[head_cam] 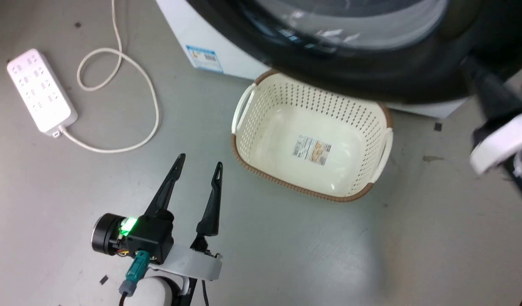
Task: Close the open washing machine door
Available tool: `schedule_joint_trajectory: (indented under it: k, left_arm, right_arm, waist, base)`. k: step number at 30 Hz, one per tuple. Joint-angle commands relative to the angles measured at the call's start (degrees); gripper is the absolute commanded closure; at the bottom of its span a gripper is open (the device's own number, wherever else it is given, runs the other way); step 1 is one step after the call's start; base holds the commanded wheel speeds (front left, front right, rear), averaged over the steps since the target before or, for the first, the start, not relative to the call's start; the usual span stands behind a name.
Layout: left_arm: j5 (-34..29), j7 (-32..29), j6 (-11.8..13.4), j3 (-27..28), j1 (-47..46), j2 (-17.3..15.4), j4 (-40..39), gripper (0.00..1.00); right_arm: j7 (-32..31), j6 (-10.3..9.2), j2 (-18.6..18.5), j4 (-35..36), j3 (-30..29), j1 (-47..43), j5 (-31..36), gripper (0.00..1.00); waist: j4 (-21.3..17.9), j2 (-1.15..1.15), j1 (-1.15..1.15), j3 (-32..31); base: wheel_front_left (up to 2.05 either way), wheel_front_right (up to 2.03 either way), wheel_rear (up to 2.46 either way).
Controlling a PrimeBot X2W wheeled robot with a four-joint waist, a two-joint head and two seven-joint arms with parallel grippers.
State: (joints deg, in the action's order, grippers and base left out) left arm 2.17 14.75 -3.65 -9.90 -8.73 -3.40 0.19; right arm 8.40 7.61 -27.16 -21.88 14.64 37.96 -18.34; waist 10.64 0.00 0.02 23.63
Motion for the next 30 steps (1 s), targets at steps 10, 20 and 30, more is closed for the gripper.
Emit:
schedule_joint_trajectory:
  k: [10,20,30]
  left_arm:
    - [-0.31,0.25,1.24,-1.21,-2.27,0.28,-0.4,0.0]
    - [0.18,0.25,1.94,-1.63,-3.11,0.39,-0.12,0.0]
    - [0.93,0.25,1.94,-0.55,-2.17,0.42,1.23,0.0]
  right_arm:
    - [0.34,-0.12,-2.07,-11.2,-2.52,15.05,-3.48,1.0]
    - [2.81,-0.12,-1.88,-17.53,-1.5,19.87,-3.97,1.0]
    - [5.81,-0.12,-0.21,-19.44,-0.37,14.86,-5.56,1.0]
  waist:
    - [1.61,0.0,-0.02,3.65]
    - [1.38,0.0,-0.02,4.12]
    - [0.12,0.0,-0.02,-1.83]
  base:
    - [0.0,0.0,0.0]
    - [0.0,0.0,0.0]
    - [0.0,0.0,0.0]
